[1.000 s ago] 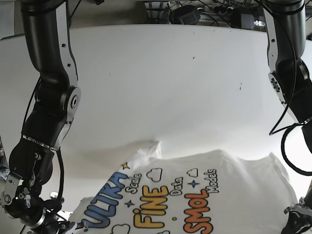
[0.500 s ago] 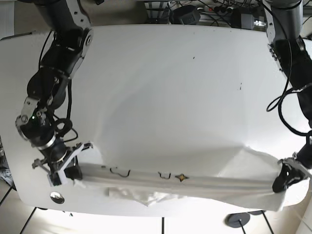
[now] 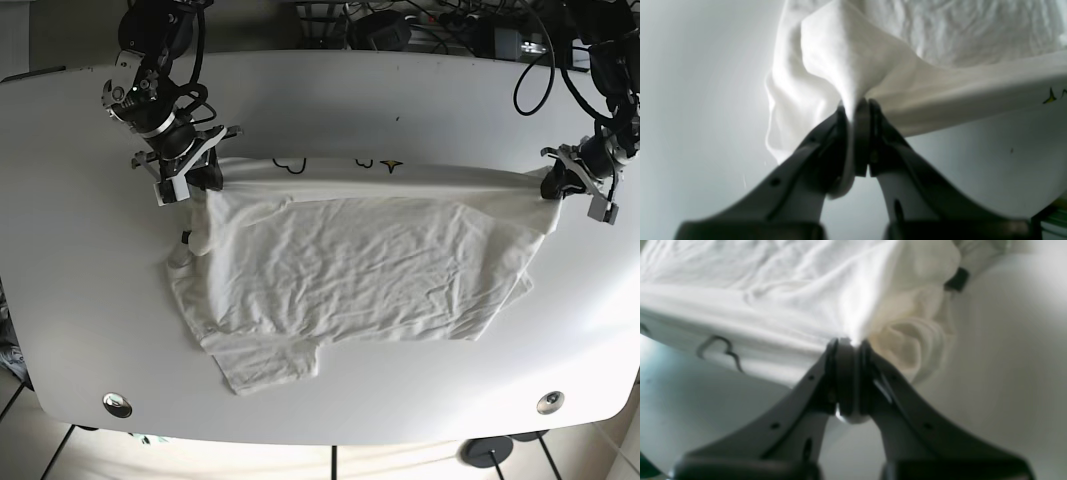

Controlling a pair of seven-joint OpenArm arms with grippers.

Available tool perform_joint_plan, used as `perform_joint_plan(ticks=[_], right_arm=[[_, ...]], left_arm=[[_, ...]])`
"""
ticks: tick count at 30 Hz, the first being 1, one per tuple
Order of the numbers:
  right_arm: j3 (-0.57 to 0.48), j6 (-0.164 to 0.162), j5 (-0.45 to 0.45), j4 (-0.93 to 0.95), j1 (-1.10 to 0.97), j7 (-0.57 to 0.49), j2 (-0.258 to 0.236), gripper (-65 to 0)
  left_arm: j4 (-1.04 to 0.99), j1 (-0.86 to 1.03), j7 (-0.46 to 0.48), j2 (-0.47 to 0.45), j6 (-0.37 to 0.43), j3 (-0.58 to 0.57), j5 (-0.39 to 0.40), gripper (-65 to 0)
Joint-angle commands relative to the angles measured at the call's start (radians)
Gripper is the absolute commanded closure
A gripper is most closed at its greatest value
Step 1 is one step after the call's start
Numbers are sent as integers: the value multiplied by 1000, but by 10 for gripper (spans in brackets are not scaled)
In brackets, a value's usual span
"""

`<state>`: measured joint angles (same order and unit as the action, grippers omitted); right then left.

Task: Fold the T-shirt properly
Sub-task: 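Lift the shirt with both grippers and flip it down flat, then grasp the shirt's hem corners with both grippers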

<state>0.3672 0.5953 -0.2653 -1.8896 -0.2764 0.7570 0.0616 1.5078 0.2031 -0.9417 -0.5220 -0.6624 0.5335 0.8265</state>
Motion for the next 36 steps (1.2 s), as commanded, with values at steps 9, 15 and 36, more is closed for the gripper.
perform_joint_plan(ticks=[9,15,36], right_arm=[[0,-8,-58,-28,-133,-24,-6,-171],[5,-11,-65,-81,-157,-26,-3,-534],[6,-61,-67,625,602,-70,-228,-620]], left_arm=[[24,114,25,-19,2,23,-63,0],[21,111,23,0,3,26,-221,-350],[208,-293,23,26,83,-5,-166,-344]])
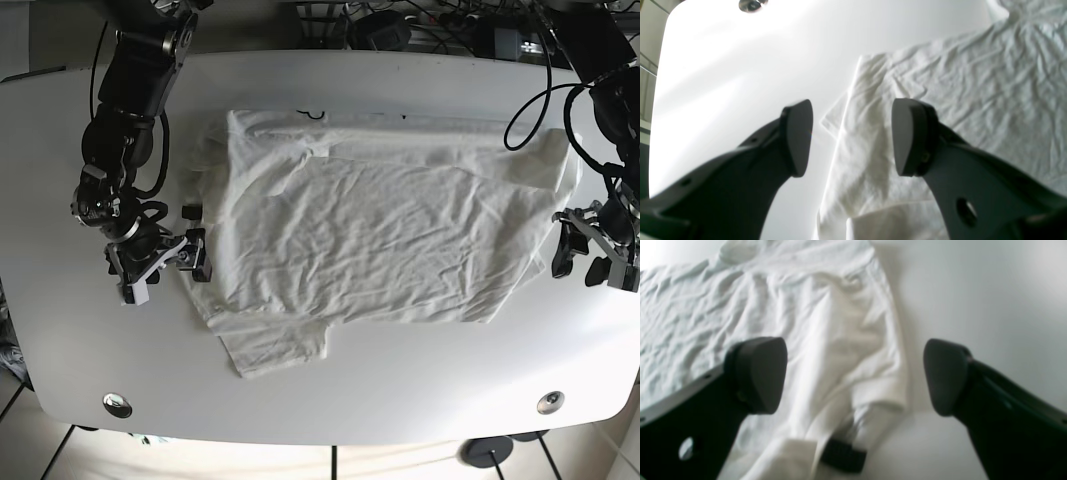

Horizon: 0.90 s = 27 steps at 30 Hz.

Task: Fold the T-shirt properly
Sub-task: 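Grasp the shirt's hem corners with both grippers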

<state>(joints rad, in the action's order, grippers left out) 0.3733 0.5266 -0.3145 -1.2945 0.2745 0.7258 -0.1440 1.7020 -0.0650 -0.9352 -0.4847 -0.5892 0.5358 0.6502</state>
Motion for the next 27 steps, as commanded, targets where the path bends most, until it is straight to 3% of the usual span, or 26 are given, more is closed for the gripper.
perform_joint_plan(ticks=[1,7,11,16,21,23,27], right_arm=[[0,8,-18,118,95,-67,-42,-620],[-1,16,-18,393,165,-196,-75,-618],[-7,17,-18,467,153,-251,-50,-617],[-9,17,-15,441,113,-249,8,-450],[-9,8,-8,407,96,-249,34,-444],[-9,8,-8,407,96,-251,33,-347],[-9,7,-8,405,102,-249,30,-49]], left_arm=[[14,-32,17,-9,13,-15,10,-344],[14,-28,17,-7,13,-23,10,-344],[-20,-32,18,-7,13,-19,-25,-344],[-62,-54,20,-6,12,-18,-128,-344],[-181,-115,20,-6,12,0,-145,-346],[-244,-140,20,-6,13,51,-145,-349],[-409,-220,20,-7,13,59,-146,-351]])
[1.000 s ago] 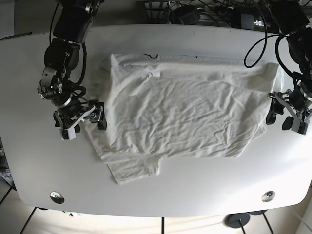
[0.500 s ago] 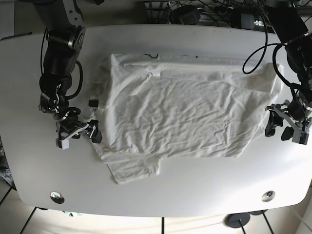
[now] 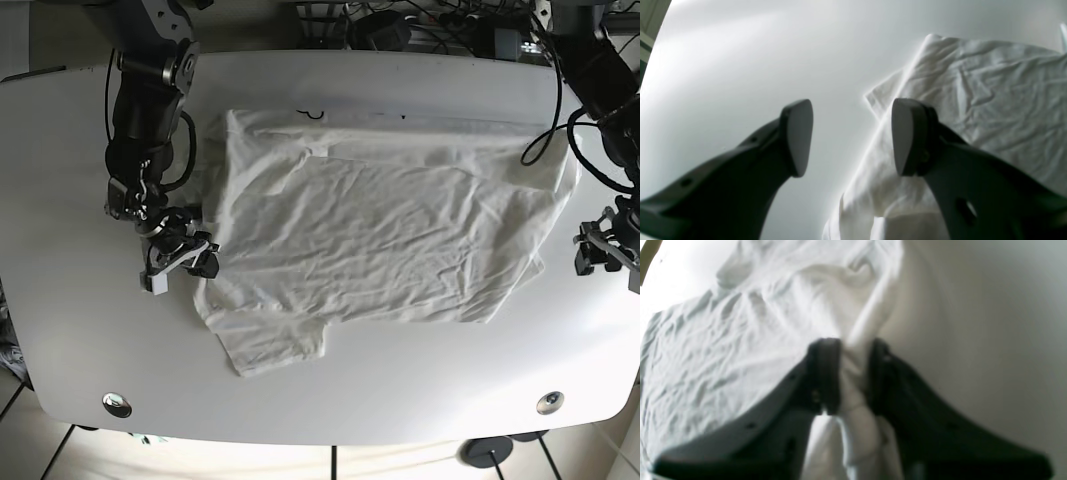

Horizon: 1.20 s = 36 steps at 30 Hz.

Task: Fold the T-shirt properly
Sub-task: 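Grasp the shirt's hem corners with both grippers, then lift the hem with both grippers and pull it across the shirt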

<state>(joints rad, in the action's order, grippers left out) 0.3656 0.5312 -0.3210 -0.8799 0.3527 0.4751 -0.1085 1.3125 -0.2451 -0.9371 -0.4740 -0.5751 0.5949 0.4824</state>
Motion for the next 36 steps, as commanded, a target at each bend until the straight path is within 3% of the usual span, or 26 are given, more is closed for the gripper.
perform_joint_plan(ticks=[1,7,13,28,33,36], right_arm=[[-1,2,-2,-11,24,1,-9,-24],[-1,2,-2,-12,24,1,-29,-25],[-1,5,-2,-12,22,0,-29,-25],[-1,11,-4,-12,18,-3,-29,-27],[-1,11,-4,-12,18,-3,-29,-27],[-1,11,-4,-12,18,-3,-29,-27]], left_arm=[[-69,-59,22,-18,-1,-2,20,-353],[-409,-262,25,-16,-1,-2,-77,-478],[-687,-334,125,30,-1,-2,-78,-478],[-781,-359,140,111,2,92,-78,-476],[-842,-377,211,111,66,92,-77,-475],[-841,-379,212,110,68,95,-75,-400]])
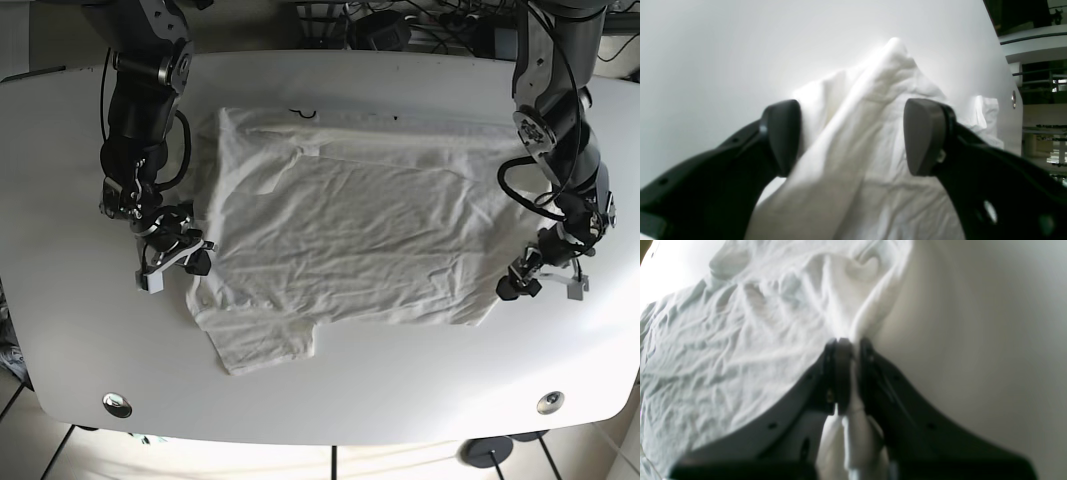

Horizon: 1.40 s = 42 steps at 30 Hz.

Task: Fold the T-shirt properly
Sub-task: 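Lift the hem with both grippers and pull it across the shirt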

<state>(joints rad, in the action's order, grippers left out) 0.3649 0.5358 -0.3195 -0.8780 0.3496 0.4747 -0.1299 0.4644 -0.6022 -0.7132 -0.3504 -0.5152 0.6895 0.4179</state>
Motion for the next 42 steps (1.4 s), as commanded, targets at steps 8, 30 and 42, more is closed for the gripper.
perform_joint_plan(ticks=[8,30,42], right_arm=[[0,8,-5,-11,19,-3,-6,-27],[0,8,-11,-10,7,-4,-4,-27],[0,8,-13,-10,6,-4,-4,-27]], left_arm=[[6,-22,31,-39,10,2,-11,-374],[1,-42,99,-36,69,0,-11,-167],[1,-57,96,-36,71,-6,-17,-181]])
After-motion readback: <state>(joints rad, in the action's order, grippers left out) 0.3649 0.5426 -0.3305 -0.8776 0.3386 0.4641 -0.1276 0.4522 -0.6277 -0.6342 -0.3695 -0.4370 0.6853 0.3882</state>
